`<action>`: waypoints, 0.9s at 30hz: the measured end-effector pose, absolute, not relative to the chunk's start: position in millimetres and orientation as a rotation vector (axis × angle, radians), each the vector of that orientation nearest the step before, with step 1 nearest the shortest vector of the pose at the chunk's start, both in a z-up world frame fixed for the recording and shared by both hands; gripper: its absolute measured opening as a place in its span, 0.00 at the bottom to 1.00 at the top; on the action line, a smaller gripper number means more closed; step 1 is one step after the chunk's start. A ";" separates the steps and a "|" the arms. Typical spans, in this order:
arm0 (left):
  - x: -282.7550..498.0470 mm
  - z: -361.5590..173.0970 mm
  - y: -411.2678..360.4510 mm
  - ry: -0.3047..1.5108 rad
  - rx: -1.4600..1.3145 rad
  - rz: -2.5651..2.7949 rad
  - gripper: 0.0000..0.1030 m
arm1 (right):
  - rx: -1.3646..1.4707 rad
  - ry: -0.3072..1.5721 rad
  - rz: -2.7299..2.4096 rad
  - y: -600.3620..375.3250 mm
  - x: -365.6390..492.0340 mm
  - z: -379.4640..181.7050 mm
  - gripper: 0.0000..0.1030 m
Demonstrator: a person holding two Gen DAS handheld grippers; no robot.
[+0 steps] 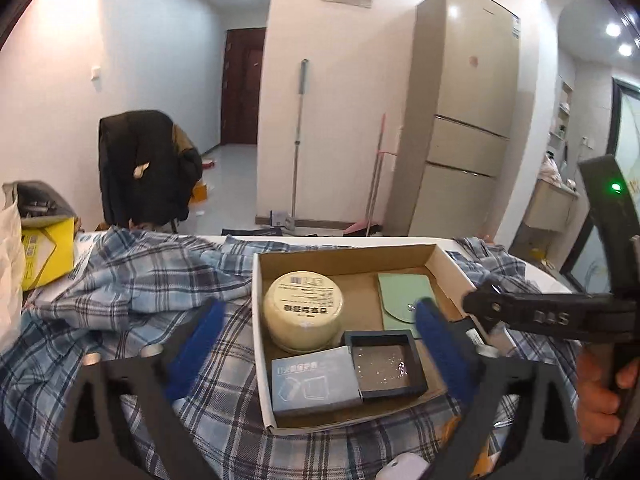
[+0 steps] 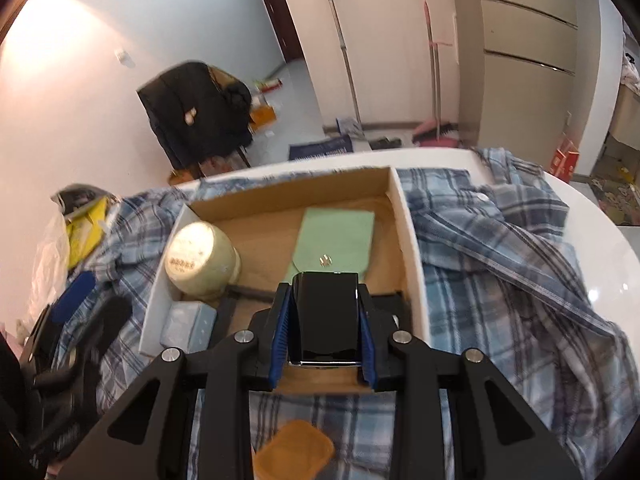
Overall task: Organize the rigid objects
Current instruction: 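Set grey card box in box with left tool while right tool drops black case, then withdraw both tools from the box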
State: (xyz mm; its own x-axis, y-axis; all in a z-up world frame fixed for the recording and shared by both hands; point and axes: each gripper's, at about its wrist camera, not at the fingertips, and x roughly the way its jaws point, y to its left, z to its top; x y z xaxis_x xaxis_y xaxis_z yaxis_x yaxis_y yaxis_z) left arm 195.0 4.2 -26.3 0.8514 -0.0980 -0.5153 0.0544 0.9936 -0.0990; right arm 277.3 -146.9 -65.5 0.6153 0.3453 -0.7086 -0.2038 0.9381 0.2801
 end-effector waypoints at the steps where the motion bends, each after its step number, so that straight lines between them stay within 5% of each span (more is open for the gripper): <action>1: 193.8 -25.5 2.8 0.538 -0.072 -0.076 1.00 | 0.172 0.844 0.315 -145.6 278.4 -68.1 0.28; 24: 197.7 -31.5 5.8 0.590 -0.058 -0.063 1.00 | 0.034 0.977 0.333 -120.6 291.6 -114.6 0.28; 27: 195.6 -28.9 6.8 0.591 -0.060 -0.045 1.00 | 0.033 0.967 0.321 -122.8 290.0 -109.6 0.40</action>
State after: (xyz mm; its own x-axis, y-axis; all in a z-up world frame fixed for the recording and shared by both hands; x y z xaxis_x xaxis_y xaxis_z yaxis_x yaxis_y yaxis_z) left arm 195.6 6.8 -28.9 0.8293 -0.0596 -0.5557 0.0252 0.9973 -0.0693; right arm 290.0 -122.8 -109.6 0.5239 0.2830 -0.8034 -0.2538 0.9522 0.1699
